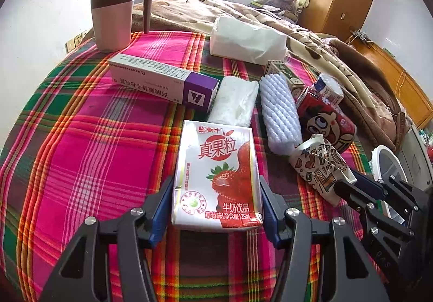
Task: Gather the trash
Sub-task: 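Grasp the strawberry milk carton with the left gripper while the right grasps the printed paper bag, then carry the carton and paper bag over the white bin with both grippers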
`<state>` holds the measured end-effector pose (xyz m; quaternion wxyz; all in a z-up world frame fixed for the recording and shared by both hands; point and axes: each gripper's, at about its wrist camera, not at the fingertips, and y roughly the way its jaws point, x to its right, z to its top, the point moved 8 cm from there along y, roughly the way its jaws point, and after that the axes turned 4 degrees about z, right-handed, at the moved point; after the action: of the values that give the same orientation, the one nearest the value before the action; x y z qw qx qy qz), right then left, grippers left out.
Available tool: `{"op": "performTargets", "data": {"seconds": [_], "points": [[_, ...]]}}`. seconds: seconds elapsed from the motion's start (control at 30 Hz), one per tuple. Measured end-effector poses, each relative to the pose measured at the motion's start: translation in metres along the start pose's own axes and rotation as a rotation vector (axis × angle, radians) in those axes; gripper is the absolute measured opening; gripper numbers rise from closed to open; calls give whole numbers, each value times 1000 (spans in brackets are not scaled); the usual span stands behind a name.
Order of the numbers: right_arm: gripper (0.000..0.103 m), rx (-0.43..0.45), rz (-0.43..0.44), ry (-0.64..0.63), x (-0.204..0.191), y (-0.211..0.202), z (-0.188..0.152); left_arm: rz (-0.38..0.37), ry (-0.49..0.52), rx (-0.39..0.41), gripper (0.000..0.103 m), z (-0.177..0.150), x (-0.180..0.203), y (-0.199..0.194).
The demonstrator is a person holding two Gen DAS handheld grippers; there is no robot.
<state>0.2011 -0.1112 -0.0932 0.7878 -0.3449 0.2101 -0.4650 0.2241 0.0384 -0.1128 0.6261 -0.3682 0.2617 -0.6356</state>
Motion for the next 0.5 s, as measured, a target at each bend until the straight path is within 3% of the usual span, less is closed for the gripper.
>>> {"op": "performTargets", "data": {"seconds": [0.5], "points": [[20, 108, 21, 111, 10, -36, 5, -38, 50, 86, 60, 1, 22, -42]]}}
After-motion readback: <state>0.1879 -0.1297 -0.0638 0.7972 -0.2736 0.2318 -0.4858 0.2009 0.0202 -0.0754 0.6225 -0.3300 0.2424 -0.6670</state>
